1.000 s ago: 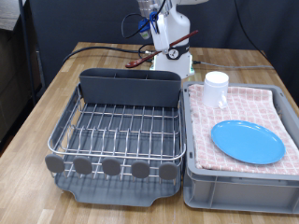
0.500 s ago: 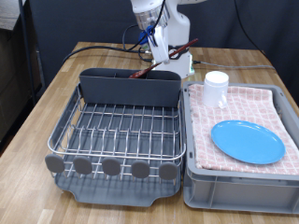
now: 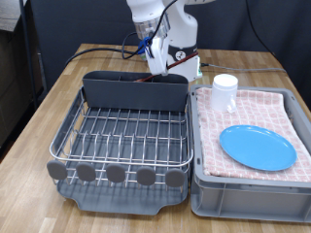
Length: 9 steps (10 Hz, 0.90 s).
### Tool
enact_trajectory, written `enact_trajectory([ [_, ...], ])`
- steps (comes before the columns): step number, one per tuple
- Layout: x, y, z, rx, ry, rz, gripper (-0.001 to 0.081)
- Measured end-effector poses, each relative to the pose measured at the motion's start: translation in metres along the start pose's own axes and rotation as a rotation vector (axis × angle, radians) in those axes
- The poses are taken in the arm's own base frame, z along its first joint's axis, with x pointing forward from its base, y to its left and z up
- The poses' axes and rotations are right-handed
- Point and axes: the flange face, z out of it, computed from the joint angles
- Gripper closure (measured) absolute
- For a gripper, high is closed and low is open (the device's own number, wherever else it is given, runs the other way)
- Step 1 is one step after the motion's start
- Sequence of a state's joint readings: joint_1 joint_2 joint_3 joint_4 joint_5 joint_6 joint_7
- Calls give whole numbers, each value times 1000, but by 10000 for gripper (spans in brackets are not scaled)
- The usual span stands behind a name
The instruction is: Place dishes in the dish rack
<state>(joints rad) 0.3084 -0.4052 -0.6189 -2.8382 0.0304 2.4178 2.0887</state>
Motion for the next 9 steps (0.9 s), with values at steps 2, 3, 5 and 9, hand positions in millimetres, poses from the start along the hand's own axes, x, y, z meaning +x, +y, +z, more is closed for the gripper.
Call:
enact_trajectory([
  [2,3,-5,0,35,20,-7,711],
  [3,3,-6,-1,55,37,-9,587],
  [5,0,-6,-6,94,85,-10,423],
  [9,-26,8,-29,229,201,-26,84],
])
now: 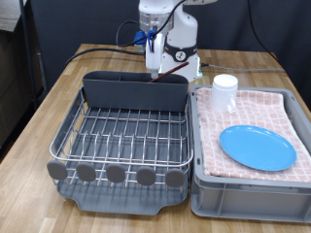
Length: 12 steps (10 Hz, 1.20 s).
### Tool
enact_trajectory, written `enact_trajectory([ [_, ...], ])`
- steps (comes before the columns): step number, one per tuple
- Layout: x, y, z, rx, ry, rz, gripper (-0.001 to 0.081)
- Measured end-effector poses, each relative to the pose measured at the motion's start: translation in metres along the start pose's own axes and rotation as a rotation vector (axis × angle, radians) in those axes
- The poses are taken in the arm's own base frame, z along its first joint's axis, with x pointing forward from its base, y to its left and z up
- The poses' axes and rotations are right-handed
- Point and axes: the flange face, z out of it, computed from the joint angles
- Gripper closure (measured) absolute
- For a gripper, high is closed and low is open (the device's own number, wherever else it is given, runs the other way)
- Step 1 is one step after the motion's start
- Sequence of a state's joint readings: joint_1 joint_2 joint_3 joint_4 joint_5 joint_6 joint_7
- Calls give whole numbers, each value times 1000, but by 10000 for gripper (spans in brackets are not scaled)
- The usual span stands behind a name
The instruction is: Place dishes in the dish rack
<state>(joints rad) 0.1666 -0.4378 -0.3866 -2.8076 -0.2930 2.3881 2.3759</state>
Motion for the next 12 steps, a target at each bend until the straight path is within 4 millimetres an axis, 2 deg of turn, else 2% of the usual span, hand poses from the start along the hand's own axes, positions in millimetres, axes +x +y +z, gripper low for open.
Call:
enact_trajectory([
  [1,-8,5,-13,28,10,-12,18],
  [5,-43,25,-68,95,28,-98,4],
  [7,-69,38,-89,111,12,-251,4],
  [10,-113,60,-108,118,-26,-528,4],
  [11,-122,59,-108,113,-20,-595,4],
  [12,-121,58,-107,113,-20,-568,4],
])
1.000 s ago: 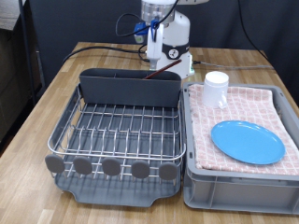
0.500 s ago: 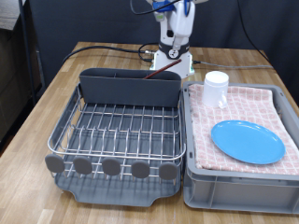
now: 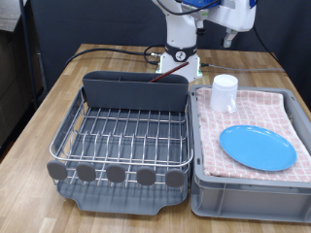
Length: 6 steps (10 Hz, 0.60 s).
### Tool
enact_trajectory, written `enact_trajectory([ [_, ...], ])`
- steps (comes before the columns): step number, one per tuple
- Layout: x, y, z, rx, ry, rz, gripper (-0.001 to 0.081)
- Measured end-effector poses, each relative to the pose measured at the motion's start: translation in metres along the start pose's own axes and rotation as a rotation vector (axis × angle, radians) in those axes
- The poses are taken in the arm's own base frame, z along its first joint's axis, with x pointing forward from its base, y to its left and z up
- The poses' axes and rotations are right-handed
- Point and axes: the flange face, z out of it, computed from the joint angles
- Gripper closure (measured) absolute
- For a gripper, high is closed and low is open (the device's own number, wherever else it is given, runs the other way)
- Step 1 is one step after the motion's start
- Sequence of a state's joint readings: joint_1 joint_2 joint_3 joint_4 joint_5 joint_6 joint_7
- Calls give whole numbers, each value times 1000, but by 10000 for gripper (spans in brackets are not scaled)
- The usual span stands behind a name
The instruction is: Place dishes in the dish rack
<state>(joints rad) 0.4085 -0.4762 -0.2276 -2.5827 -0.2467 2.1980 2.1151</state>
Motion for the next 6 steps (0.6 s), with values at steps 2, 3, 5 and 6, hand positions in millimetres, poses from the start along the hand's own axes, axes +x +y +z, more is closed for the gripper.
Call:
enact_trajectory([
  [2,-6,-7,-3,42,-22,-76,4],
  [3,-14,-14,-4,62,-29,-125,4],
  [5,-36,-30,-5,91,-28,-193,4],
  [6,-48,-36,-4,81,-27,-207,4],
])
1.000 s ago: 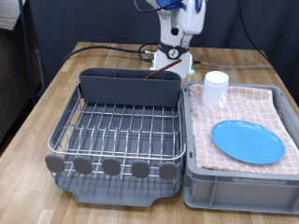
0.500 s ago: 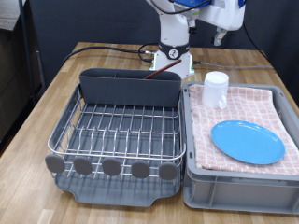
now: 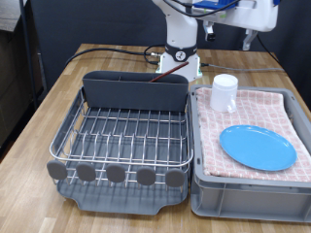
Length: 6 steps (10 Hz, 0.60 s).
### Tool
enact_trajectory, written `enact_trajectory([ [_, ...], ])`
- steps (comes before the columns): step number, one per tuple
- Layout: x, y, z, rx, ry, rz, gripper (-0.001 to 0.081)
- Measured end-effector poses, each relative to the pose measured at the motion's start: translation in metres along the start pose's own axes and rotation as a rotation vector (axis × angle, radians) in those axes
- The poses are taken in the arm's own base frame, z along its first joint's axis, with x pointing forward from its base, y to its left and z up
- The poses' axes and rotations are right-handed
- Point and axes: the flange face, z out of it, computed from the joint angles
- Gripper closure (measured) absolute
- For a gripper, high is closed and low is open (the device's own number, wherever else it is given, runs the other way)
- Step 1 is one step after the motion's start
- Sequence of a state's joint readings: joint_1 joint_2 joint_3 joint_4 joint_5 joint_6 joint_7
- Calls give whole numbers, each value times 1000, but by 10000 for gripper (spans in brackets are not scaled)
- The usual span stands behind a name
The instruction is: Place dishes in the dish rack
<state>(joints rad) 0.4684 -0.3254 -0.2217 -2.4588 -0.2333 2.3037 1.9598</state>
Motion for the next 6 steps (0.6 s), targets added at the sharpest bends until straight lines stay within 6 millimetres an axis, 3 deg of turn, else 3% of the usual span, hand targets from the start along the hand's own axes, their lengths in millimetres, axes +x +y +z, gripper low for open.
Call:
enact_trajectory([
  [3,-25,-19,10,-72,3,-5,4],
  [6,-32,-22,40,-9,-52,-34,4],
])
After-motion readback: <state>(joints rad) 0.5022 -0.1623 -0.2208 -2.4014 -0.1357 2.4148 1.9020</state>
